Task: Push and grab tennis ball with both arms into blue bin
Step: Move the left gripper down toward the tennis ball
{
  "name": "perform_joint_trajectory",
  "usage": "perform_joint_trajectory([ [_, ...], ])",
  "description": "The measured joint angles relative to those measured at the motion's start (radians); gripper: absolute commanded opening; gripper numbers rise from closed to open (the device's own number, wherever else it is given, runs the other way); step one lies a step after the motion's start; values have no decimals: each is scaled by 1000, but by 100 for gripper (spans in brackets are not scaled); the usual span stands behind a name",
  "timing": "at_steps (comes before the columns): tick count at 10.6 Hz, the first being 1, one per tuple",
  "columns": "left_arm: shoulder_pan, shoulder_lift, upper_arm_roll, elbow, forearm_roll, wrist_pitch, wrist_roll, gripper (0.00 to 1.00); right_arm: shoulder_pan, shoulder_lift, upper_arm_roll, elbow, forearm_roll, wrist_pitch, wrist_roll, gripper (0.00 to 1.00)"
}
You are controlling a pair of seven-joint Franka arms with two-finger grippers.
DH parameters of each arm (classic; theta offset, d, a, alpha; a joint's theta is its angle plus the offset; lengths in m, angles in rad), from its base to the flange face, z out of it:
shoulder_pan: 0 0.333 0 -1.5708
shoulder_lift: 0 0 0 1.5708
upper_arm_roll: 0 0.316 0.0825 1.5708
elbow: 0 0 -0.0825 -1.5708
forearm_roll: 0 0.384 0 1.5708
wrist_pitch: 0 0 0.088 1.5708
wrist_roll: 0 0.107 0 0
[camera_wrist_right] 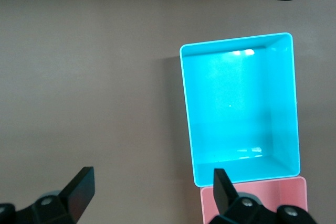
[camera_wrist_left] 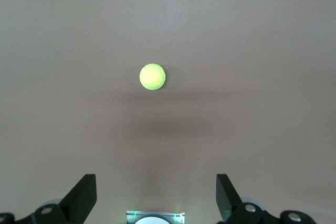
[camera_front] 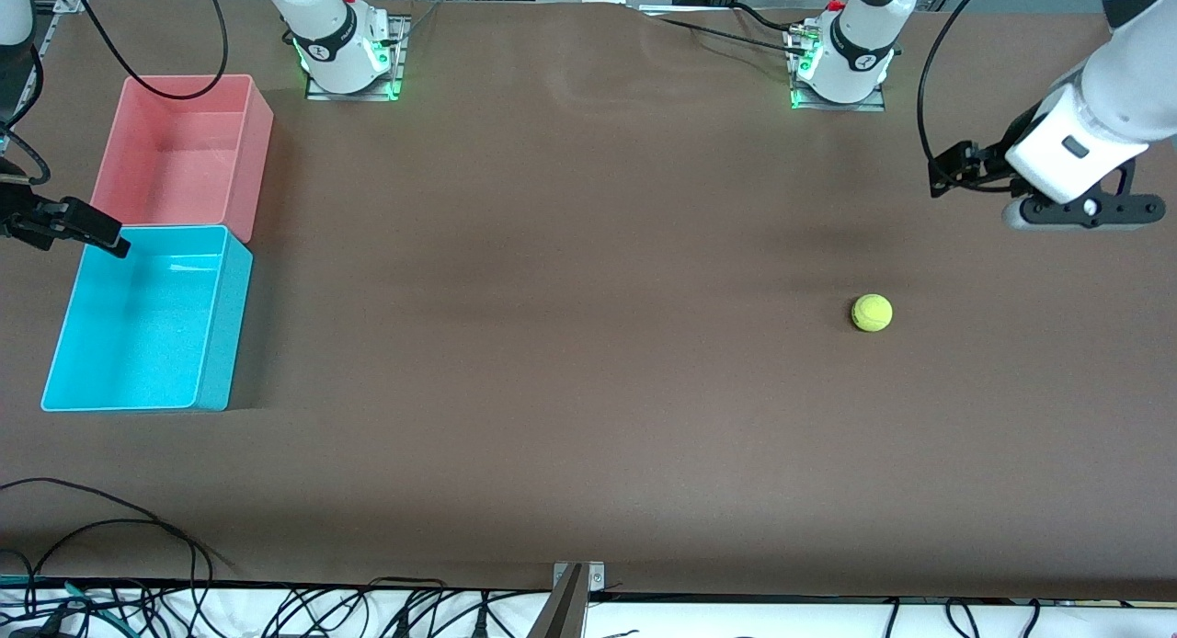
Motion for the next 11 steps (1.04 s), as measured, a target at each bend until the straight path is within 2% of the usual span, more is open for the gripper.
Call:
perform_joint_trajectory([
  [2,13,14,3,-78,0,87,1,100,0,1,0,0,0,0,0,100],
  [8,50,16,18,-210,1,206,2,100,0,2,0,0,2,0,0,100],
  [11,56,17,25,-309,1,338,2,100,0,2,0,0,3,0,0,100],
])
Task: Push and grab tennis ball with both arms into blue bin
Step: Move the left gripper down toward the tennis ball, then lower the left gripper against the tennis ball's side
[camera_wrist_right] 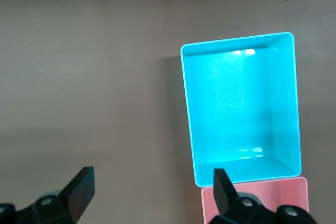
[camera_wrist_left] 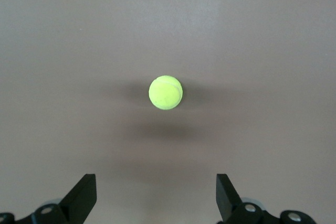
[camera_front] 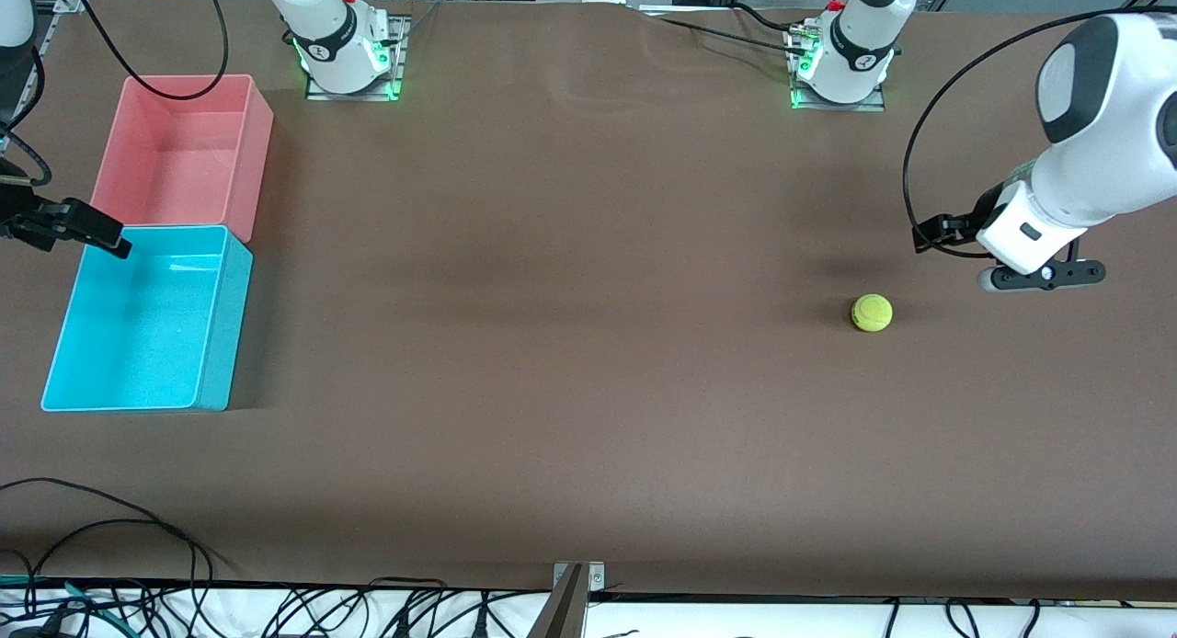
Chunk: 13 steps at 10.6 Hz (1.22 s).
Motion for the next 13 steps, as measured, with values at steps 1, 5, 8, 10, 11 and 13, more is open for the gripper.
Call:
perform_joint_trajectory([
  [1,0,1,0,-47,0,63,0,100,0,0,0,0,0,0,0,100],
  [5,0,11,1,-249,0,326,0,100,0,1,0,0,0,0,0,100],
  [8,1,38,1,-302,0,434,0,100,0,1,0,0,0,0,0,100],
  [10,14,75,2,-327,0,516,0,100,0,2,0,0,0,0,0,100],
  [11,19,94,4,-334,0,535,0,98,0,3,0,0,0,0,0,100],
  [13,23,134,4,-338,0,572,0,80,0,3,0,0,0,0,0,100],
])
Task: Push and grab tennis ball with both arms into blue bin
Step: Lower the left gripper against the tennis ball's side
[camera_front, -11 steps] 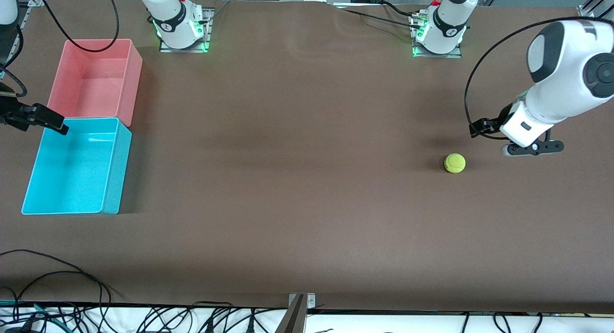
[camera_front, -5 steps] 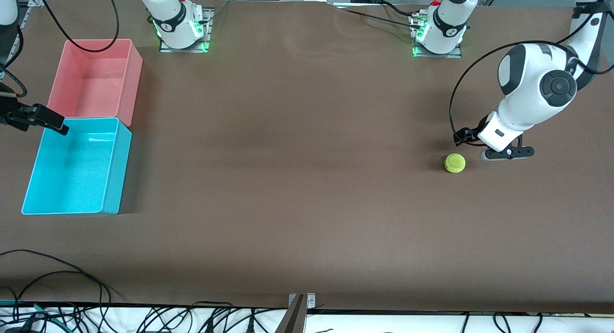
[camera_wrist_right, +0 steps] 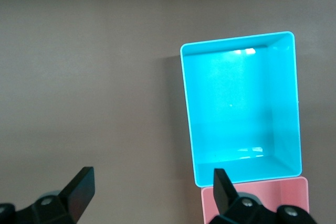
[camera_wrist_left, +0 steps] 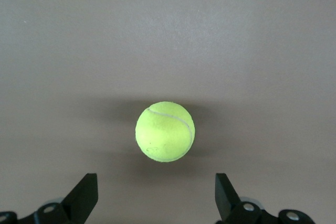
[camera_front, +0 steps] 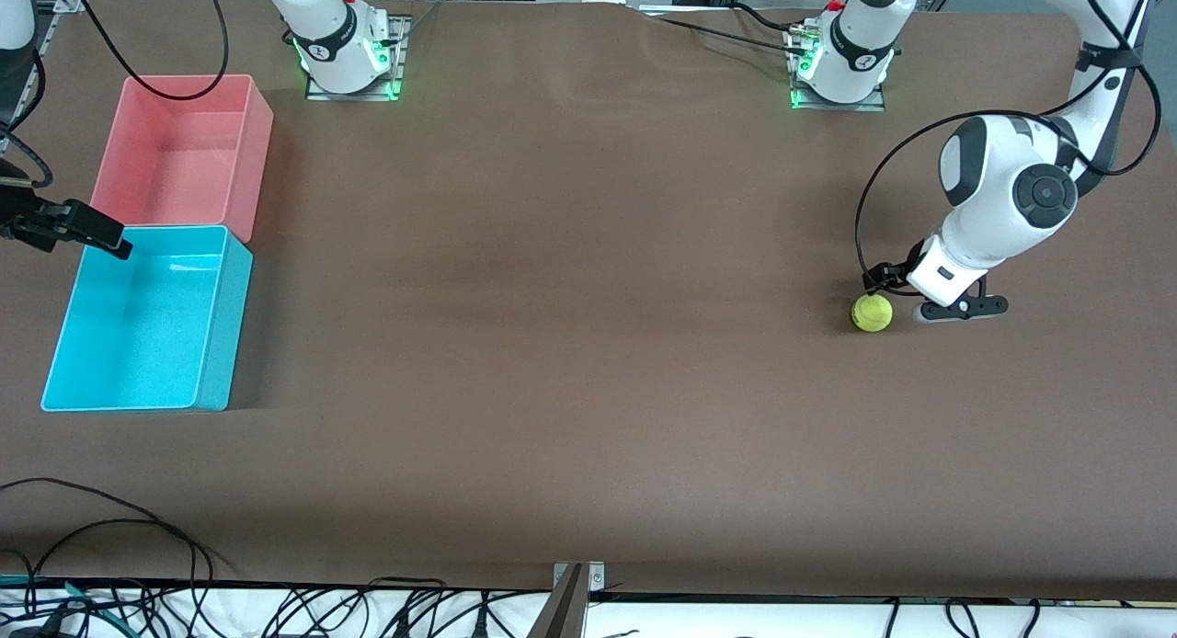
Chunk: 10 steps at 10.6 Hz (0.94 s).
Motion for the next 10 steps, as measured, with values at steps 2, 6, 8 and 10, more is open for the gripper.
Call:
perform_joint_trajectory([
  [2,0,24,-1,0,0,12,0,45,0,0,0,0,0,0,0,100],
  [6,-3,30,-5,0,2,12,53,0,0,0,0,0,0,0,0,100],
  [8,-2,33,-5,0,3,12,259,0,0,0,0,0,0,0,0,100],
  [10,3,36,-1,0,3,12,467,0,0,0,0,0,0,0,0,100],
])
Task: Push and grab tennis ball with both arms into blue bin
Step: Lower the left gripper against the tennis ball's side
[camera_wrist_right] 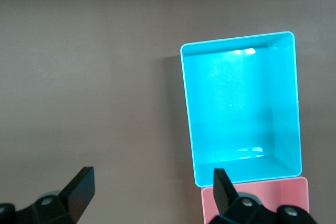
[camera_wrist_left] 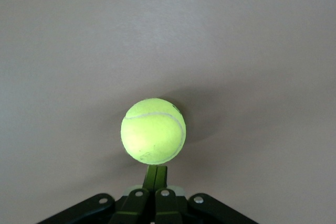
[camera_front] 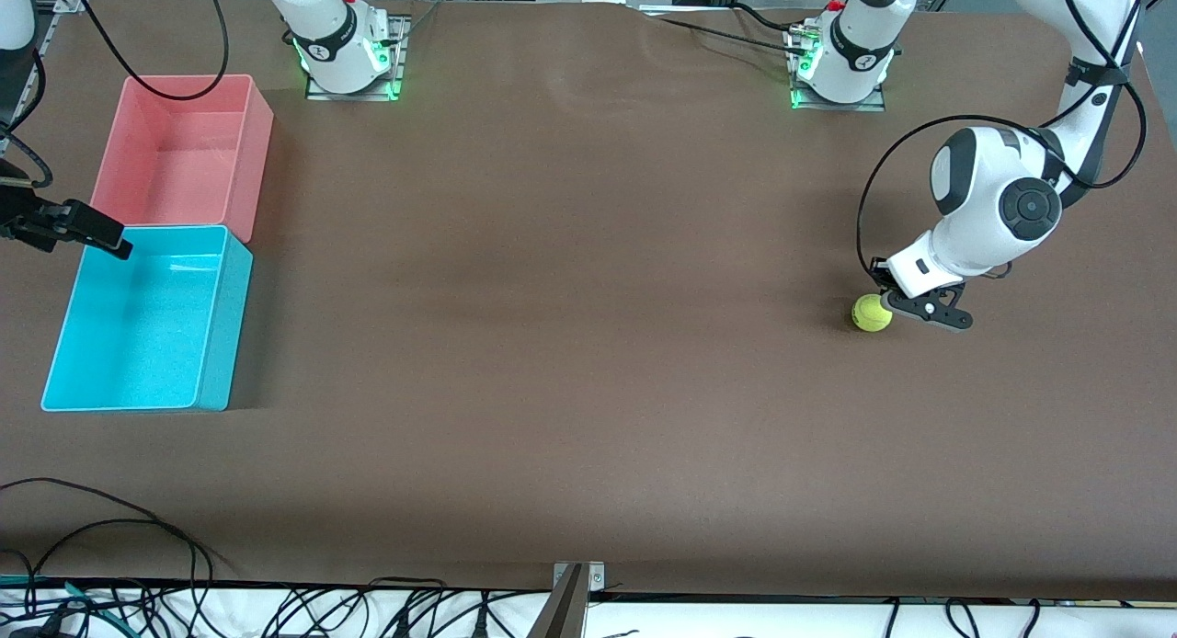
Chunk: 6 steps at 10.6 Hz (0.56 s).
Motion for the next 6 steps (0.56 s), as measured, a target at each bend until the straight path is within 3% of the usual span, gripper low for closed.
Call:
perform_joint_trajectory([
  [3,14,0,10,0,2,0,434,0,0,0,0,0,0,0,0,100],
  [6,16,3,38,0,2,6,746,0,0,0,0,0,0,0,0,100],
])
